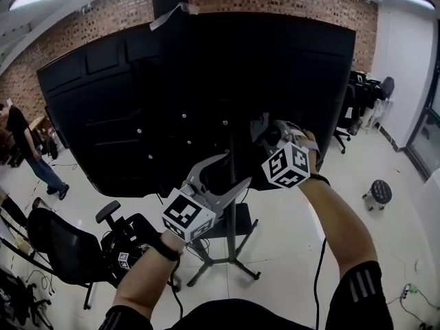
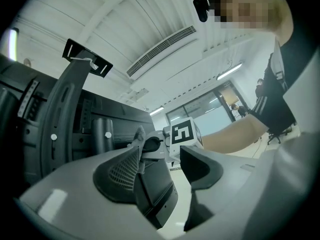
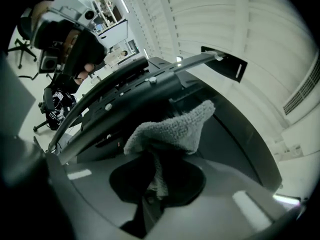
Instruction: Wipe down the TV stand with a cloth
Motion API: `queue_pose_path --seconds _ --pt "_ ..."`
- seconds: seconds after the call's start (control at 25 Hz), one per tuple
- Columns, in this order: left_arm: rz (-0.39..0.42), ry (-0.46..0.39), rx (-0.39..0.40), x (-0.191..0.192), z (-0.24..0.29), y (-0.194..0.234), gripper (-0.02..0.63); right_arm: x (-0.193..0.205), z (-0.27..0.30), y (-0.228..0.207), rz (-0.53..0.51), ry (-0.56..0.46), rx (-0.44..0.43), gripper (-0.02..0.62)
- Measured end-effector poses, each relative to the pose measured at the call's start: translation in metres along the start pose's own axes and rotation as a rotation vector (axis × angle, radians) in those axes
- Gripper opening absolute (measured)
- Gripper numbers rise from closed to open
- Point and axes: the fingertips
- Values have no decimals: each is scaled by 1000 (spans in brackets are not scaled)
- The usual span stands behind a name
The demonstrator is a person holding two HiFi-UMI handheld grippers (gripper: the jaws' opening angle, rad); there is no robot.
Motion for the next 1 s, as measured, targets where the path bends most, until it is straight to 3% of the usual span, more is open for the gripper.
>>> queue_pose_path --seconds 0.4,0.68,0.8,1.0 --pt "-11 -18 59 -1 28 -29 281 79 -34 -25 29 104 69 34" --pt "-24 -20 82 1 33 -35 281 107 -46 -30 76 162 91 34" --pt "-23 -19 81 3 27 -31 282 91 -58 -33 133 102 112 34" --pt "-11 -34 77 -1 4 -14 281 25 -74 -28 170 -55 128 34"
Point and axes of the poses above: the fingertips, and each gripper's own axes: z forward along the fingers, y to its left, x out of its underside, and after that the axes turned 11 degrees about -x, right-handed
